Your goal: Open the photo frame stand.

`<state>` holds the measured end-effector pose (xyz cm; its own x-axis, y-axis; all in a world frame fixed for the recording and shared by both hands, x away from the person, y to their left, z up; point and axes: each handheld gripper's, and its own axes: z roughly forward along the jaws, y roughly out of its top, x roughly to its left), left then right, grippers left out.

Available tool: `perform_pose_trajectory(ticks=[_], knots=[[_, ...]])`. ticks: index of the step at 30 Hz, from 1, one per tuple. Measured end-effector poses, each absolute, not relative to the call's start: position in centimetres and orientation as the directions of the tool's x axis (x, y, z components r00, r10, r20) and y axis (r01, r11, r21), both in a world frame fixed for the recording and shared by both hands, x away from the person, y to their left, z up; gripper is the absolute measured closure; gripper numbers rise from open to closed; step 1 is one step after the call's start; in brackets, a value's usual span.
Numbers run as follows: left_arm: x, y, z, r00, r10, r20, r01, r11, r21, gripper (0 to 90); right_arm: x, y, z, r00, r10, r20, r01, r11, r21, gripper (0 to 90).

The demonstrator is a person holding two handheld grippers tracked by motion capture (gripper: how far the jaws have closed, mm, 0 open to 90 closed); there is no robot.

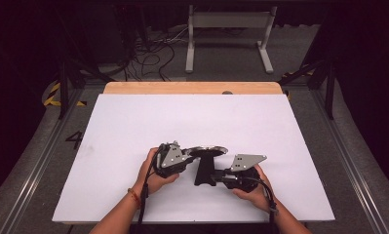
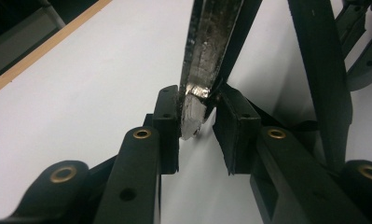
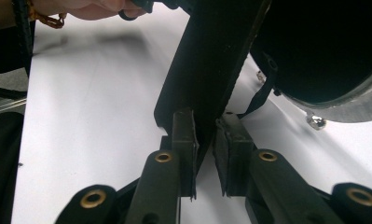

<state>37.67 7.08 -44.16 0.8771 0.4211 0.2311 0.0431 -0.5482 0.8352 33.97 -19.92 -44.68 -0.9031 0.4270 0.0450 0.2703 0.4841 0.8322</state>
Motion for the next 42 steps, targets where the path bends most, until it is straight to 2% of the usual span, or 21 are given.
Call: perform_pose_trajectory(ticks=[21, 42], knots=[[38.22, 6.88, -44.48, 0.859, 0.434, 0.272, 0.024, -0.565, 0.825, 70.7, 34.30, -20.00, -44.79, -0.890, 0.447, 0.090, 0.316, 0.462, 0.829, 78.6], [38.35, 7.48, -44.35, 0.866, 0.427, 0.261, 0.025, -0.557, 0.830, 70.6, 33.72, -19.58, -44.39, -0.876, 0.482, 0.031, 0.306, 0.503, 0.808, 75.4]])
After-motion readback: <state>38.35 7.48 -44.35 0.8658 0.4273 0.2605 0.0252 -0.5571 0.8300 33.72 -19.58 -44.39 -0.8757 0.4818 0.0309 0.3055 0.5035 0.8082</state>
